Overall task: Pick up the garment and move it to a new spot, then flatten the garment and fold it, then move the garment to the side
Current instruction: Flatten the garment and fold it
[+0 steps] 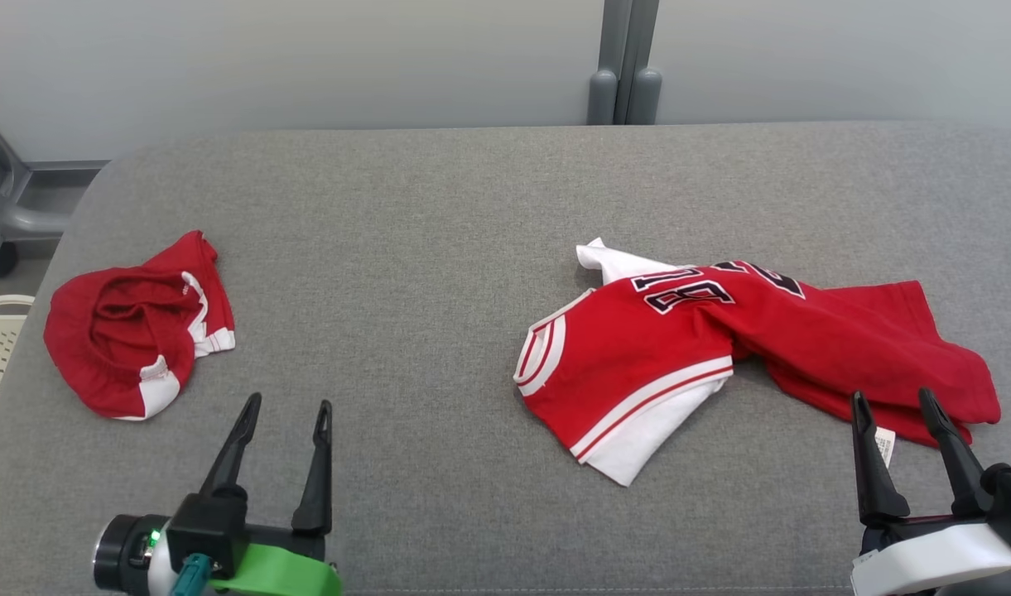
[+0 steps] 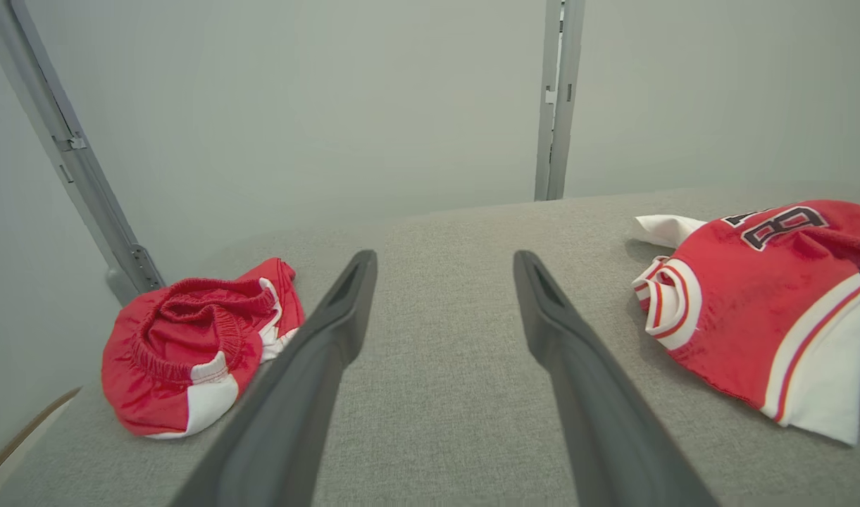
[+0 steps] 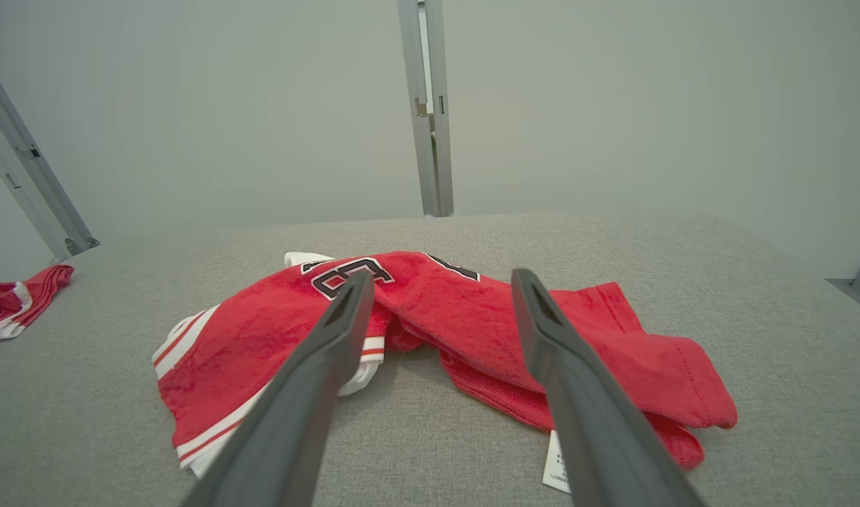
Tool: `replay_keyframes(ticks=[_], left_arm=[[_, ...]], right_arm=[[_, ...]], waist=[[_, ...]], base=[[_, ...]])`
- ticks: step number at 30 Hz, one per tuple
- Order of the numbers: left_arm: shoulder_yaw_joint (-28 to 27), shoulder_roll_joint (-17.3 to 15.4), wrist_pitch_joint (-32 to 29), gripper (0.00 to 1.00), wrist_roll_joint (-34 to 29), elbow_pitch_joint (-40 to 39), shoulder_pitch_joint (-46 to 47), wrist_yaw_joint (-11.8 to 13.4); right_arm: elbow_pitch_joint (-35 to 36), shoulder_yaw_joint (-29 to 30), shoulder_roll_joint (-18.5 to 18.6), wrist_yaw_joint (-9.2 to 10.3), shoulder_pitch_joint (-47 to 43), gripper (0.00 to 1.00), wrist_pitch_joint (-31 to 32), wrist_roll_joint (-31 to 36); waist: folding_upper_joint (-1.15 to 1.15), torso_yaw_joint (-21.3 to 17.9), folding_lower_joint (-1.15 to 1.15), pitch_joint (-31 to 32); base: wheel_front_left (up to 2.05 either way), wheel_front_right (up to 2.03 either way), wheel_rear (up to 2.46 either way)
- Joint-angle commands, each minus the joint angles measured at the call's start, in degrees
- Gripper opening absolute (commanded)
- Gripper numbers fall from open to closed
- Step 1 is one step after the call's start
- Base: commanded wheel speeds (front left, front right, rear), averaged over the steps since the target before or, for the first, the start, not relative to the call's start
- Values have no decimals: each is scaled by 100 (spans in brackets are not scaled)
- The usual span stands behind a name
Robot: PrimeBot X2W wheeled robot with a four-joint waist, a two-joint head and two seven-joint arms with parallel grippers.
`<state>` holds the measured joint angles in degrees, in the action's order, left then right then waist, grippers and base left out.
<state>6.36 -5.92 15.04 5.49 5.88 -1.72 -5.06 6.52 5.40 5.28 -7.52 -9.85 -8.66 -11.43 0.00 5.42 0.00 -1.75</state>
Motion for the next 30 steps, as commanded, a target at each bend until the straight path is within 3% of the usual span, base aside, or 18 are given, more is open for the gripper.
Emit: replay_keyframes(ticks=[1, 8, 12, 19, 30], left_arm=[[98, -24, 16, 100, -93, 24, 78, -46], [1063, 43, -183, 100, -244, 134, 487, -195], [2058, 75, -407, 100, -141, 320, 855, -242], [3938, -279, -733, 100, 323, 1035, 1842, -235], [5031, -432, -775, 100, 958, 2159, 3061, -236]], right_arm=[[36, 23, -5, 7, -33, 100, 13, -33], [41, 16, 29, 7, 97, 100, 51, 35], [-11, -4, 10, 7, 202, 100, -9, 13], [-171, -85, -44, 7, 472, 100, -166, -72], [-387, -102, -142, 7, 765, 100, -387, -129]], waist=[[0, 24, 0, -29], [0, -95, 0, -253], [0, -323, 0, -468], [0, -814, 0, -933], [0, -1296, 0, -1478]], base=[[0, 0, 0], [0, 0, 0], [0, 0, 0], [0, 0, 0], [0, 0, 0]])
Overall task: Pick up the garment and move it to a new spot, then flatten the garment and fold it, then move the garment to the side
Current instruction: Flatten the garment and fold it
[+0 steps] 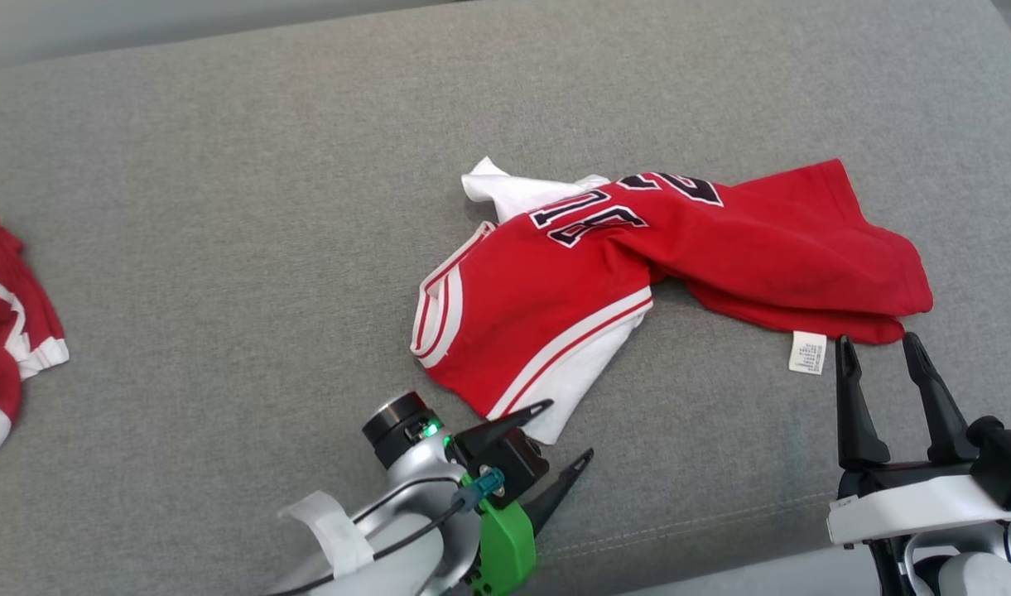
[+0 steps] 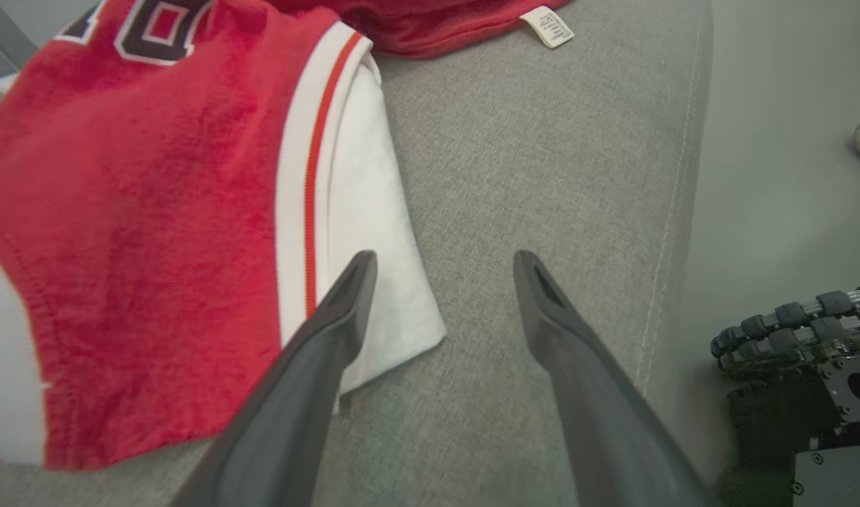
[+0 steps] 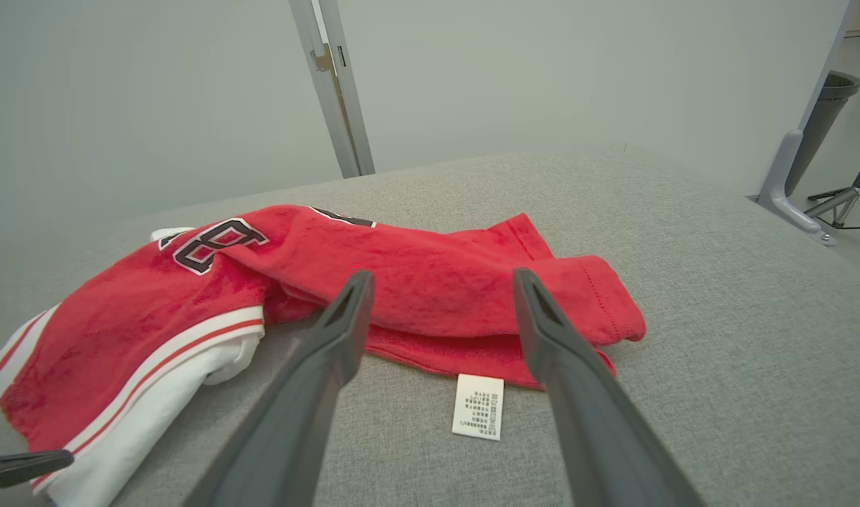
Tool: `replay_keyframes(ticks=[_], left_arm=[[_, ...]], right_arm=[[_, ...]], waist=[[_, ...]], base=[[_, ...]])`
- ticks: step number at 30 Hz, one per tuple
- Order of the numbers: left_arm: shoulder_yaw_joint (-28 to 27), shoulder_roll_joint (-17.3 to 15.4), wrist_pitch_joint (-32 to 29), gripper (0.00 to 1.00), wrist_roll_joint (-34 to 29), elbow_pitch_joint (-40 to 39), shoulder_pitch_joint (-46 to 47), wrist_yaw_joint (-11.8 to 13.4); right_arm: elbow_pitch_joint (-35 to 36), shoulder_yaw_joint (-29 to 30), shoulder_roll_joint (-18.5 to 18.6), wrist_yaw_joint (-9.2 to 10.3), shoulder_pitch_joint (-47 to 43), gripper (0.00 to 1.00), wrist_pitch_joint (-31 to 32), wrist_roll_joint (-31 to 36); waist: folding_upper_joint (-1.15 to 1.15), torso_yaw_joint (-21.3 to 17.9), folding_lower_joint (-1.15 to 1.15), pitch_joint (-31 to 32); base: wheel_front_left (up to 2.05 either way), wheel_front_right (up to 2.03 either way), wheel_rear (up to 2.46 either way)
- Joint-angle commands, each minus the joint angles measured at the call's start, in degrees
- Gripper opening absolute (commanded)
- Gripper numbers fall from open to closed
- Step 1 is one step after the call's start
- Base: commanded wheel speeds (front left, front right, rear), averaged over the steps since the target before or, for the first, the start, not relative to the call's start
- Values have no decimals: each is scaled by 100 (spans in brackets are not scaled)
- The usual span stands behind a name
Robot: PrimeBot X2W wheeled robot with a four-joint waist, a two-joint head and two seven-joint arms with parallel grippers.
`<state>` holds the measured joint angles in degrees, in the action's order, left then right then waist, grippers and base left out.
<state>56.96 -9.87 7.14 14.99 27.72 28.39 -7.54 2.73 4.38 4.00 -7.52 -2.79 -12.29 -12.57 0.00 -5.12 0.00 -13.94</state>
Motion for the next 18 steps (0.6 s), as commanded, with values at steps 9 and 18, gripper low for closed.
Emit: replay_keyframes(ticks=[9, 18], left_arm=[[50, -47, 34, 0, 256, 873, 662, 13], [133, -466, 303, 0, 118, 52, 718, 20]], right_arm=[[-152, 44, -63, 7, 279, 100, -189, -27], [-247, 133, -85, 7, 281, 100, -253, -37]], waist=[[0, -322, 0, -608], [0, 16, 0, -537]], base=[[0, 0, 0], [0, 0, 0]])
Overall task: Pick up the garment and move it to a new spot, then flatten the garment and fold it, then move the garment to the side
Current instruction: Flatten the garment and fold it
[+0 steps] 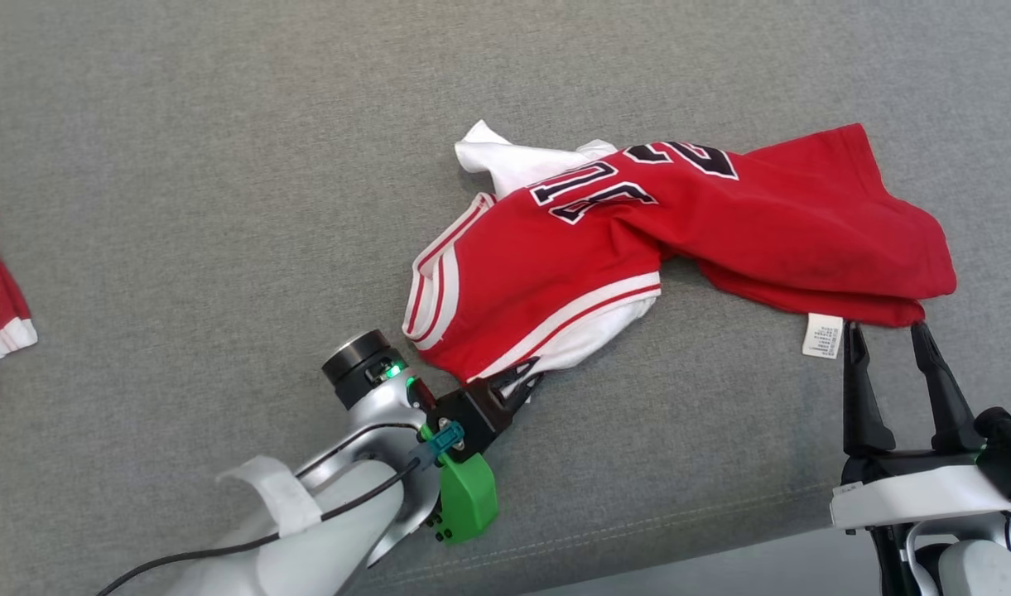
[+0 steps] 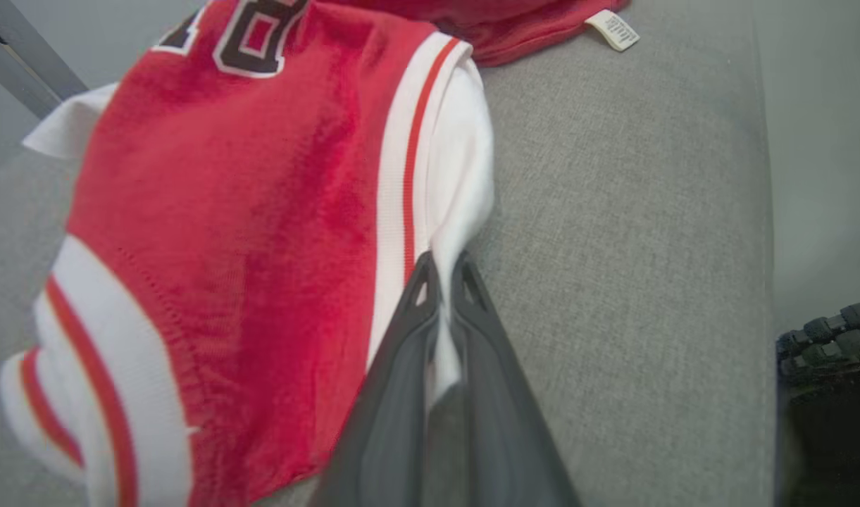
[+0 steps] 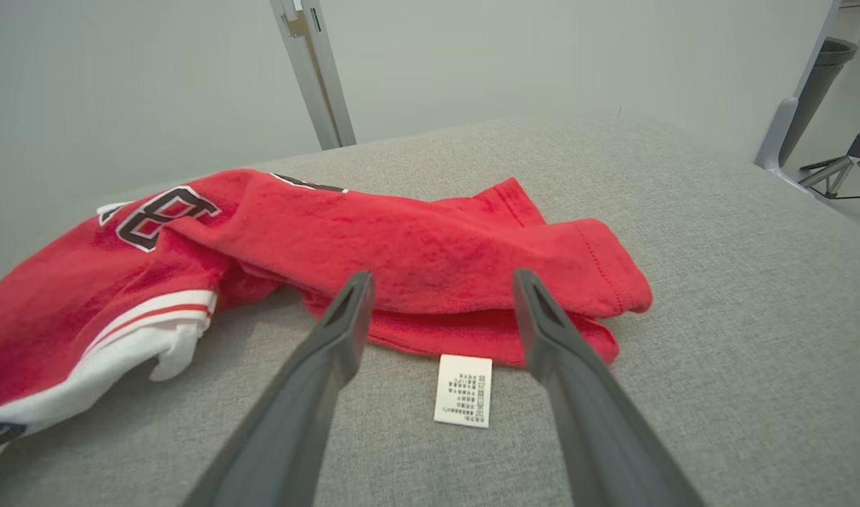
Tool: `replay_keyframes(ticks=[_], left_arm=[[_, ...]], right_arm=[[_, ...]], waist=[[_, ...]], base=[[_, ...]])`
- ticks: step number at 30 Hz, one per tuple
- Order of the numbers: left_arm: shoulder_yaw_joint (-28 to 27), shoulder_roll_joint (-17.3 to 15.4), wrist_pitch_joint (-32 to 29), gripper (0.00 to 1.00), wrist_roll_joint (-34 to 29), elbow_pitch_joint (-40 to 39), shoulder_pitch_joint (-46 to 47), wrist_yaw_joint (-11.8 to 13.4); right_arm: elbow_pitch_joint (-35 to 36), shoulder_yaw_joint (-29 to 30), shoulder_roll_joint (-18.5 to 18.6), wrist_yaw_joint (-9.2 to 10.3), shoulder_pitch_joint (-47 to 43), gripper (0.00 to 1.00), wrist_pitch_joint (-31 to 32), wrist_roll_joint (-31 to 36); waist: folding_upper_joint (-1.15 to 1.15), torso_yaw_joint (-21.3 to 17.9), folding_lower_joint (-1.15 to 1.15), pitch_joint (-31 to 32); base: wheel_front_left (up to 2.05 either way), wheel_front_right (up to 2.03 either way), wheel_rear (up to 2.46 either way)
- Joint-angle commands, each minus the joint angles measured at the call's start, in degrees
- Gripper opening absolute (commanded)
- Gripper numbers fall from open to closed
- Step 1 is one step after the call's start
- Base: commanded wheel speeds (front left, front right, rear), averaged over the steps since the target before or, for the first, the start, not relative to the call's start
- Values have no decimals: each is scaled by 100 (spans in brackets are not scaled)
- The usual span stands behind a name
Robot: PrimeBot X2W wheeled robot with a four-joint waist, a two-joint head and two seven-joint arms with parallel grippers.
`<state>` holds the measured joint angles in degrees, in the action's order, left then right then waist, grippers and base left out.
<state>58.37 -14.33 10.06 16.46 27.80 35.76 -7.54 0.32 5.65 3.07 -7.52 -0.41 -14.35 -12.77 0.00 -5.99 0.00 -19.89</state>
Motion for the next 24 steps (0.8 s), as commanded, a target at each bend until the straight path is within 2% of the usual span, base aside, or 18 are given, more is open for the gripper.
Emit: replay_keyframes(ticks=[1, 6, 14, 17, 24], left_arm=[[11, -143, -43, 0, -40, -185, -57, 21], [15, -862, -420, 0, -20, -1603, -316, 55], [-215, -2036, -1542, 0, 455, -3594, -826, 298], [-343, -2188, -1774, 0, 693, -3655, -769, 295], [-492, -2108, -1930, 0, 1082, -2980, -385, 160]], right_arm=[[-10, 23, 8, 7, 34, 100, -39, -16], [3, 100, 10, 7, -2, 100, -14, -5], [125, 157, 50, 7, 2, 100, 131, -84], [146, 128, 87, 7, 89, 100, 158, -109], [121, 48, 156, 7, 228, 100, 204, -168]], waist=[[0, 155, 0, 78], [0, 413, 0, 162], [0, 789, 0, 130], [0, 828, 0, 81], [0, 808, 0, -9]], base=[[0, 0, 0], [0, 0, 0], [0, 0, 0], [0, 0, 0], [0, 0, 0]])
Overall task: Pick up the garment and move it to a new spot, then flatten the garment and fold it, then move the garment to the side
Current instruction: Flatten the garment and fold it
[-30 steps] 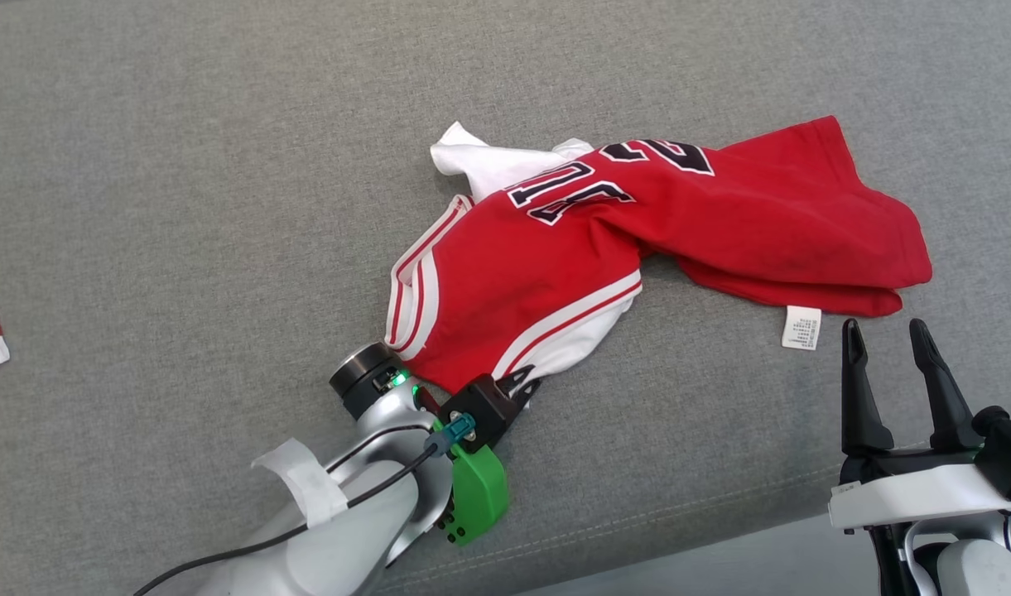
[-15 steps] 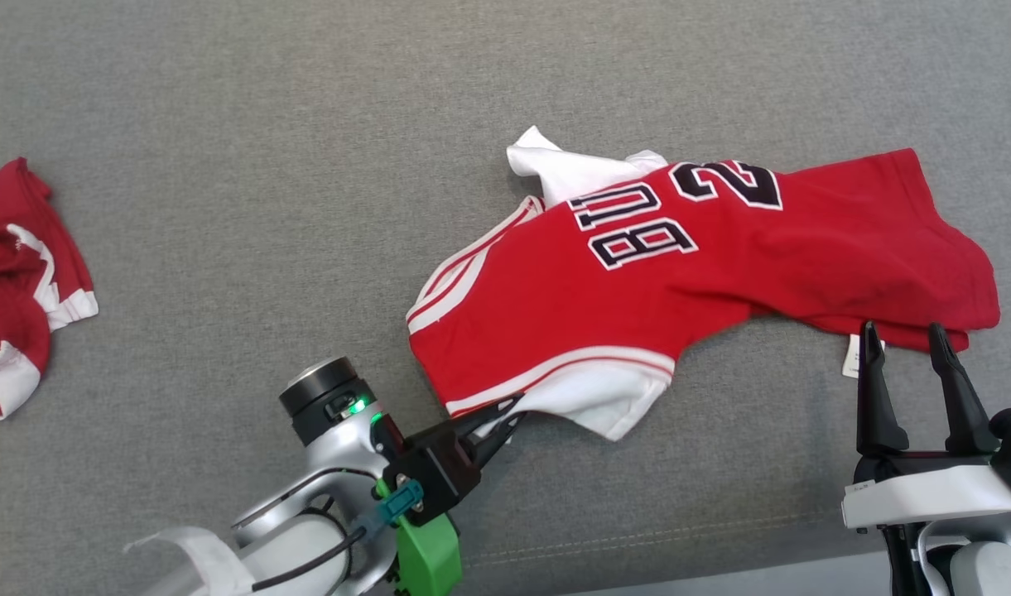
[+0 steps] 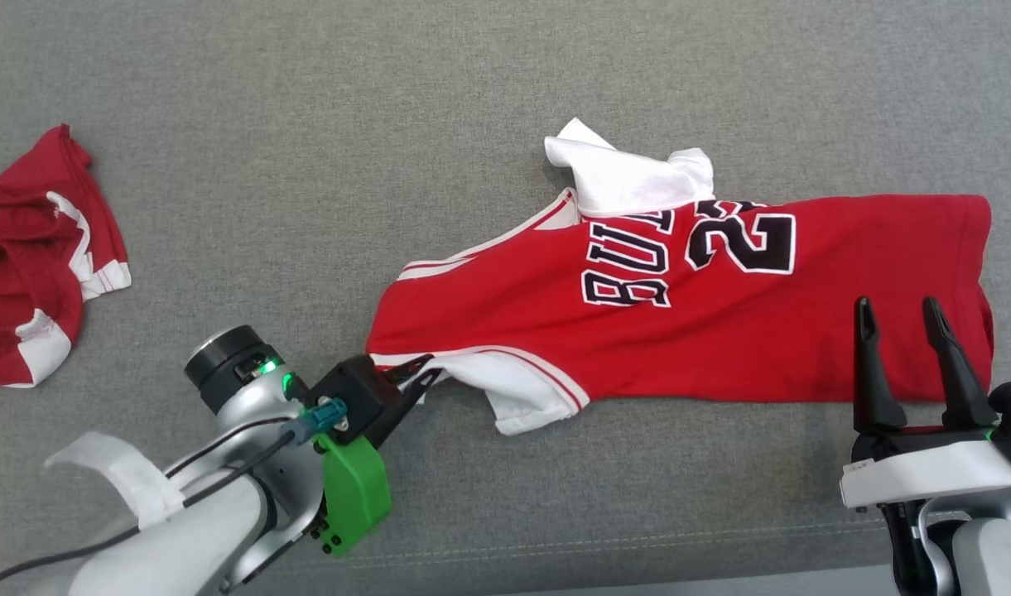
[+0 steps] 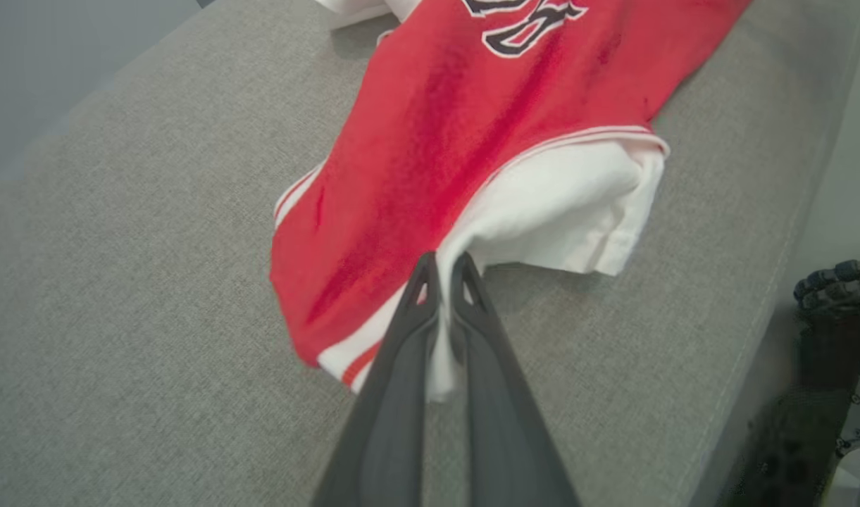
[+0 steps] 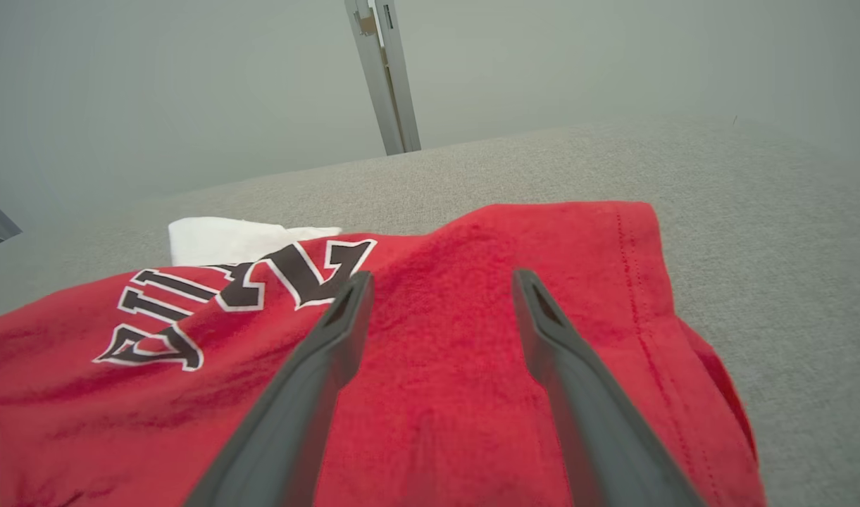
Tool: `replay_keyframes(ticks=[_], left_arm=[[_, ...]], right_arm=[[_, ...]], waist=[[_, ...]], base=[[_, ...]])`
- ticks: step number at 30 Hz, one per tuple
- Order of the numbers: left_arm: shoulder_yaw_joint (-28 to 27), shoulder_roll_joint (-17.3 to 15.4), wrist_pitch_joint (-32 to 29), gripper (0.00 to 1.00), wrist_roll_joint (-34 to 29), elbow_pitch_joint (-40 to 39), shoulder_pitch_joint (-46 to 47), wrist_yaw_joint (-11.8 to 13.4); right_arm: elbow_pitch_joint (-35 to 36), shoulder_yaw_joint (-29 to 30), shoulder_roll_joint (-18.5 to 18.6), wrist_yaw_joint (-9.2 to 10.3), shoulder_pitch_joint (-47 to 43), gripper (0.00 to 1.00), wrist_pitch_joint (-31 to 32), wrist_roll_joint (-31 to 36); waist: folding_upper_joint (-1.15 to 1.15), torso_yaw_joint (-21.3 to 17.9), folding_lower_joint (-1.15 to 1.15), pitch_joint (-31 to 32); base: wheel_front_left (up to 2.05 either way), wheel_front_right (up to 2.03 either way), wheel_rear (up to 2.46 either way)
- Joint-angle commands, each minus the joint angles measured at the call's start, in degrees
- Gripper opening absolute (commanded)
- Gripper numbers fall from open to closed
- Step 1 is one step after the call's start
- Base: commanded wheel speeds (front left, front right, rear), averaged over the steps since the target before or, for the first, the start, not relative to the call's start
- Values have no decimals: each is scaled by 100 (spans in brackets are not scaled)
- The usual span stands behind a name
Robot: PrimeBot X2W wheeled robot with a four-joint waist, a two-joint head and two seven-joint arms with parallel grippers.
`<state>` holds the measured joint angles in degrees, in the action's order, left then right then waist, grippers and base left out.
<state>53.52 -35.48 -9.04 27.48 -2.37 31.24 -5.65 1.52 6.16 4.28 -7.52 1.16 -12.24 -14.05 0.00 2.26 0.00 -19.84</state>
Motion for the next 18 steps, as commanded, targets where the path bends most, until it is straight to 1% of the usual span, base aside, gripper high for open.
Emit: replay_keyframes(ticks=[1, 5, 6, 7, 8, 9, 10, 11, 14, 17, 18], left_arm=[[12, 24, -60, 0, 41, 203, 128, -46], [127, 279, -170, 0, 382, 801, 351, -124], [157, 334, -180, 2, 387, 947, 437, -137], [172, 391, -186, 14, 464, 1080, 490, -143], [163, 476, -166, 34, 583, 1205, 512, -154], [139, 507, -126, 74, 574, 1339, 580, -156], [109, 558, -93, 100, 651, 1467, 595, -156], [66, 623, -37, 100, 716, 1551, 599, -133], [-103, 736, 180, 100, 803, 1746, 549, 40], [-299, 757, 501, 100, 859, 1781, 418, 271], [-396, 753, 658, 100, 870, 1765, 374, 392]], right_arm=[[-15, -28, 50, 7, 82, 100, 3, -58], [-84, -73, 89, 7, 144, 100, -5, -126], [-90, -85, 95, 7, 149, 100, -9, -133], [-97, -88, 99, 7, 154, 100, -10, -135], [-101, -88, 106, 7, 156, 100, -10, -155], [-100, -94, 112, 7, 161, 100, -4, -167], [-100, -87, 115, 7, 159, 100, -2, -168], [-101, -70, 121, 7, 151, 100, -3, -166], [-101, -28, 123, 7, 120, 100, -4, -181], [-91, 33, 112, 7, 81, 100, -10, -185], [-88, 41, 109, 7, 73, 100, -13, -184]], waist=[[0, -40, 0, -28], [0, -102, 0, -47], [0, -113, 0, -52], [0, -125, 0, -57], [0, -135, 0, -62], [0, -152, 0, -73], [0, -161, 0, -76], [0, -165, 0, -74], [0, -162, 0, -55], [0, -123, 0, -17], [0, -105, 0, 4]], base=[[0, 0, 0], [0, 0, 0], [0, 0, 0], [0, 0, 0], [0, 0, 0], [0, 0, 0], [0, 0, 0], [0, 0, 0], [0, 0, 0], [0, 0, 0], [0, 0, 0]])
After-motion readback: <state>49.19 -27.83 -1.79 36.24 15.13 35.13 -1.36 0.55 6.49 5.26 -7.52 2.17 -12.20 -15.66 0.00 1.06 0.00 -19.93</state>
